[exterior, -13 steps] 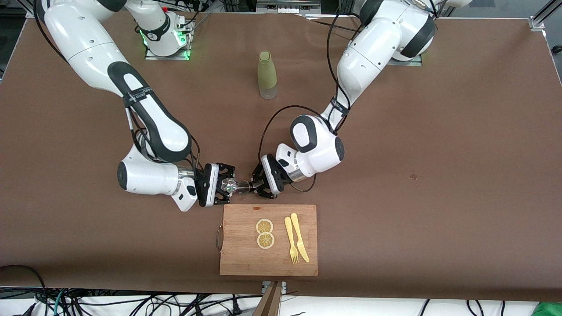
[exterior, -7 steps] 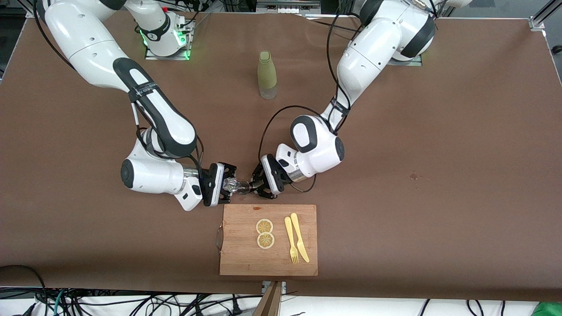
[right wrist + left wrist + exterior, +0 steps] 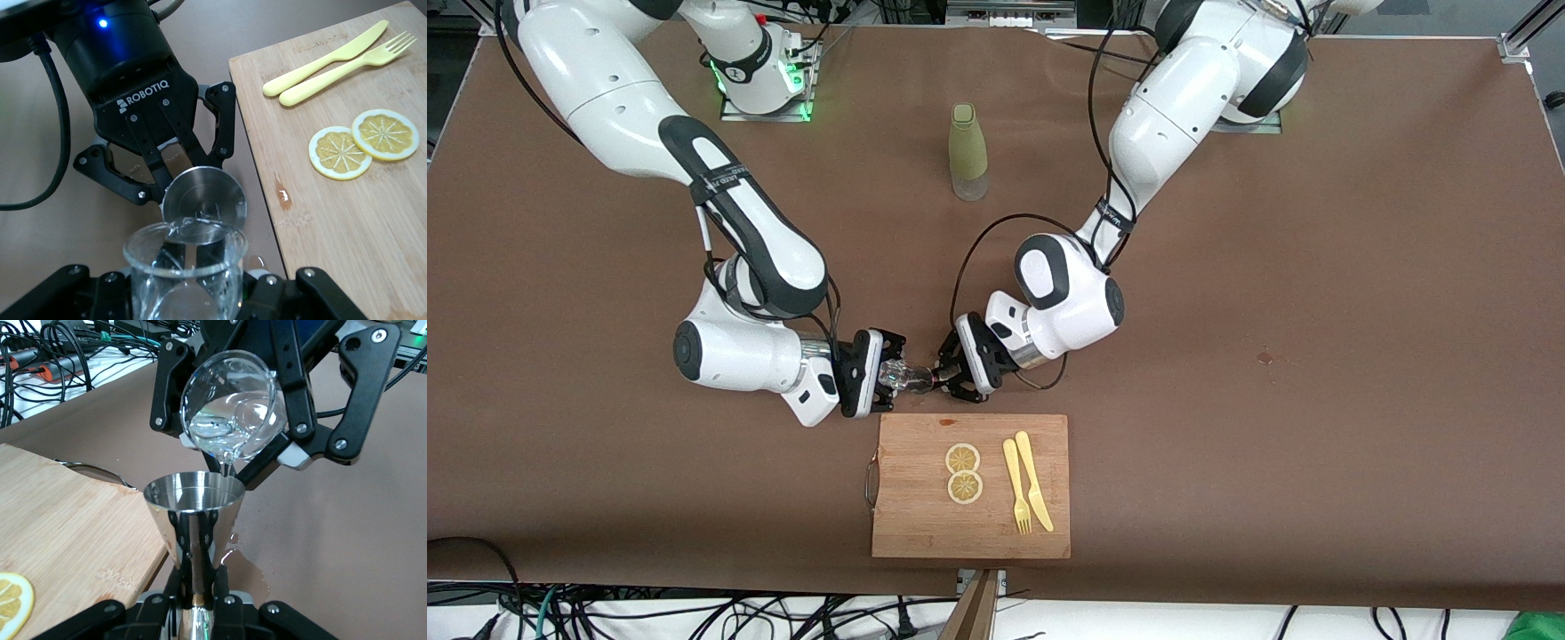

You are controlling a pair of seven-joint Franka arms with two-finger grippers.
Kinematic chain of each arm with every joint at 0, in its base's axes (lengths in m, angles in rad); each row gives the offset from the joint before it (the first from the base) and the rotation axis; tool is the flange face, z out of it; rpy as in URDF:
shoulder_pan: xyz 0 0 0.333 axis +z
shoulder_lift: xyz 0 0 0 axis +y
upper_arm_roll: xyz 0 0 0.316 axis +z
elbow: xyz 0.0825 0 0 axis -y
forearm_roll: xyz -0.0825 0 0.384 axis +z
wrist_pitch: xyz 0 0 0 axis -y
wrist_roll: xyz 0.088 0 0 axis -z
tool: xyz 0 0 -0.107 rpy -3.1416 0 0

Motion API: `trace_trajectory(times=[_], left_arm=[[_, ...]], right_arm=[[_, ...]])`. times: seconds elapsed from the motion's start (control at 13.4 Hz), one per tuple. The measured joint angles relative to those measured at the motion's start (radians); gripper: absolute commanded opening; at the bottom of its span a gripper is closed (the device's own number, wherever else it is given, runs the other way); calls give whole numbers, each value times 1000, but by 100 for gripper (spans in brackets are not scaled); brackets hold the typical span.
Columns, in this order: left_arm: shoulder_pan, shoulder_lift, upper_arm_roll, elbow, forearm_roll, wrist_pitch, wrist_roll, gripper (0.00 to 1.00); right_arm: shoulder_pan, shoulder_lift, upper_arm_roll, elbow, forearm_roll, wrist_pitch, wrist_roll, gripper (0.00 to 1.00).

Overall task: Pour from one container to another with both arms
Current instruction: 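Tilt the glass with the right gripper, pouring liquid into the jigger, then carry the glass back with the right gripper while the left gripper holds the jigger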

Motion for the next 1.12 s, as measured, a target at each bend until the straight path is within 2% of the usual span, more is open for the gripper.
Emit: trace_trajectory(times=[0.52, 1.12], left_arm=[[1, 2, 0, 1, 0, 0, 0, 0], [6, 2, 0, 7, 0, 0, 0, 0]], right_arm=[[-5, 1, 0, 0, 20, 0, -52, 15], [-23, 13, -42, -13, 327, -4, -364, 15]])
